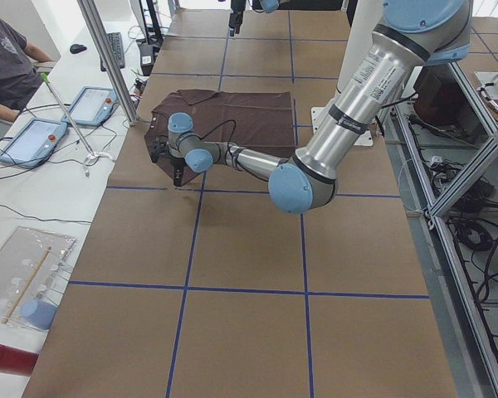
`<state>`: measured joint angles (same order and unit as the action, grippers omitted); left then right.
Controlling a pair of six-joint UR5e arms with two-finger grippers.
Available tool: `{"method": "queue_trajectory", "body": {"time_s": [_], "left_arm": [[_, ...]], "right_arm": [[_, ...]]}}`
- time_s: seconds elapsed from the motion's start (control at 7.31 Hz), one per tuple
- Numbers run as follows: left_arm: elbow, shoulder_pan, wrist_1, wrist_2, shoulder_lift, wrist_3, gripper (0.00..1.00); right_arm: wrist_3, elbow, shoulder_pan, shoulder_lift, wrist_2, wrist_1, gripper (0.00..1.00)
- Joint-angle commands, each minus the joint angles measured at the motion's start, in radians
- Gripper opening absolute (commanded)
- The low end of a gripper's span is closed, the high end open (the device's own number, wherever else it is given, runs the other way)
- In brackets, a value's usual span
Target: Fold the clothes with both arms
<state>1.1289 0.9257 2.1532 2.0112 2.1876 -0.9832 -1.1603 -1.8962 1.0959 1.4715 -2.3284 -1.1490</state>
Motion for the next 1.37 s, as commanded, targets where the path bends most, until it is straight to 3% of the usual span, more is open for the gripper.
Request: {"method": "queue_trajectory", "body": {"time_s": [0.0, 0.27, 0.41, 0.55, 1.23], "left_arm": [[-0.040, -0.022, 0.013, -0.032, 0.015, -0.012, 0.59], [-0.046, -0.022, 0.013, -0.032, 0.023, -0.011, 0.37], [-0.046, -0.021, 0.013, -0.032, 0.024, -0.003, 0.04], [-0.046, -0.021, 0.013, -0.029, 0.033, 0.009, 0.00], [-0.037, -0.016, 0.008, -0.028, 0.040, 0.006, 0.00]], "right_arm": [[0.001, -0.001, 0.001, 0.004, 0.006, 0.000, 1.00], [0.001, 0.002, -0.001, 0.001, 0.007, 0.000, 1.00], [0.001, 0.000, -0.001, 0.001, 0.007, 0.000, 1.00], [0.001, 0.000, -0.001, 0.001, 0.007, 0.000, 1.00], [0.001, 0.003, -0.002, -0.002, 0.027, 0.000, 1.00]]}}
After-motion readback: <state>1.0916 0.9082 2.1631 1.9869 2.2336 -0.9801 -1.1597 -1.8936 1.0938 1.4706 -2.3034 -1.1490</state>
